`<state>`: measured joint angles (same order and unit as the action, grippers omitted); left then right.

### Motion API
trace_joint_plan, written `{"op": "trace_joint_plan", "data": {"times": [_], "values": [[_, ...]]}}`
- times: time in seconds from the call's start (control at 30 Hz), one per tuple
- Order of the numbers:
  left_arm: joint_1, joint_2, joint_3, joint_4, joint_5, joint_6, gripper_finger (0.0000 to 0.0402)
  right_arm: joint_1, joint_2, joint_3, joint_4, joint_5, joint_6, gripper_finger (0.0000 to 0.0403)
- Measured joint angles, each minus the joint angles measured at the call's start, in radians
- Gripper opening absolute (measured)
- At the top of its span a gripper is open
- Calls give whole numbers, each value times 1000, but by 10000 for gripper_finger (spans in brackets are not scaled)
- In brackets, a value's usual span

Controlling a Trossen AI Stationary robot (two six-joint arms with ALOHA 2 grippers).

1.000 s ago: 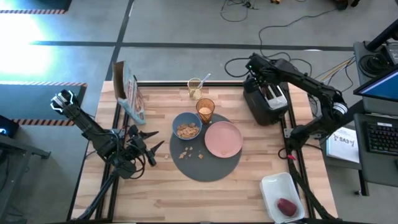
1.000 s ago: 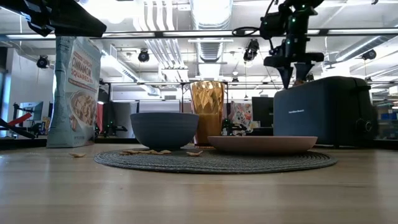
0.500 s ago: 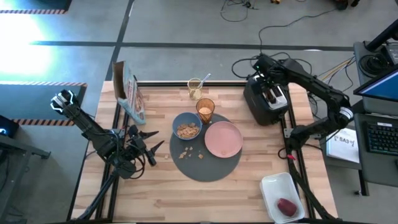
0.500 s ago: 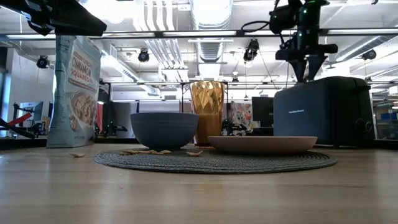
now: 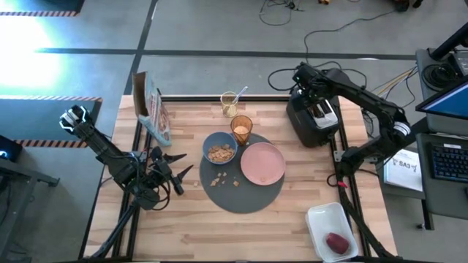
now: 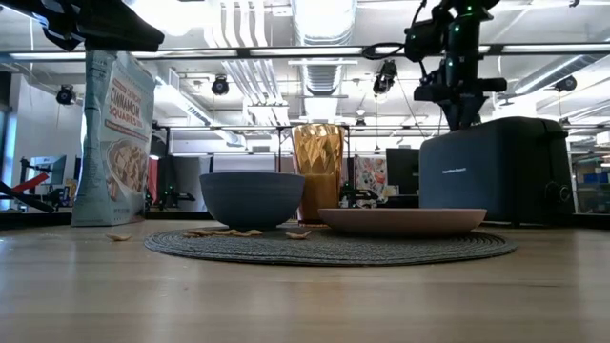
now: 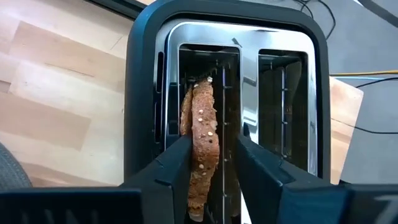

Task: Arrange a breakfast setting
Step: Put the bagel into the pink plate on the gray table placemat

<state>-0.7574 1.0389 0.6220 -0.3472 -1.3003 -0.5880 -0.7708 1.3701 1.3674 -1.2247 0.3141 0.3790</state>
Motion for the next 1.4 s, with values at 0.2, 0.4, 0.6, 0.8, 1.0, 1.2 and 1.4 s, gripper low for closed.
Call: {"op": "trace_joint_plan", "data": {"times": [0.2,0.4,0.6,0.8,1.0,1.2,1.4], "values": [[0,0,0,1,0,0,200,0,0,0,-1,-9,0,67],[0,0,0,3,0,0,200,0,-21,0,-3,-11,-21,15],[0,0,0,3,0,0,200,0,-79,0,-15,-11,-24,13],[0,0,0,3,0,0,200,0,-183,0,-28,-10,4,12],[0,0,0,3,-1,0,200,1,-310,0,14,-142,32,11],[1,0,0,3,-2,0,200,56,-438,1,169,-248,97,11],[2,0,0,8,-2,0,200,197,-497,-3,242,-331,182,11]]}}
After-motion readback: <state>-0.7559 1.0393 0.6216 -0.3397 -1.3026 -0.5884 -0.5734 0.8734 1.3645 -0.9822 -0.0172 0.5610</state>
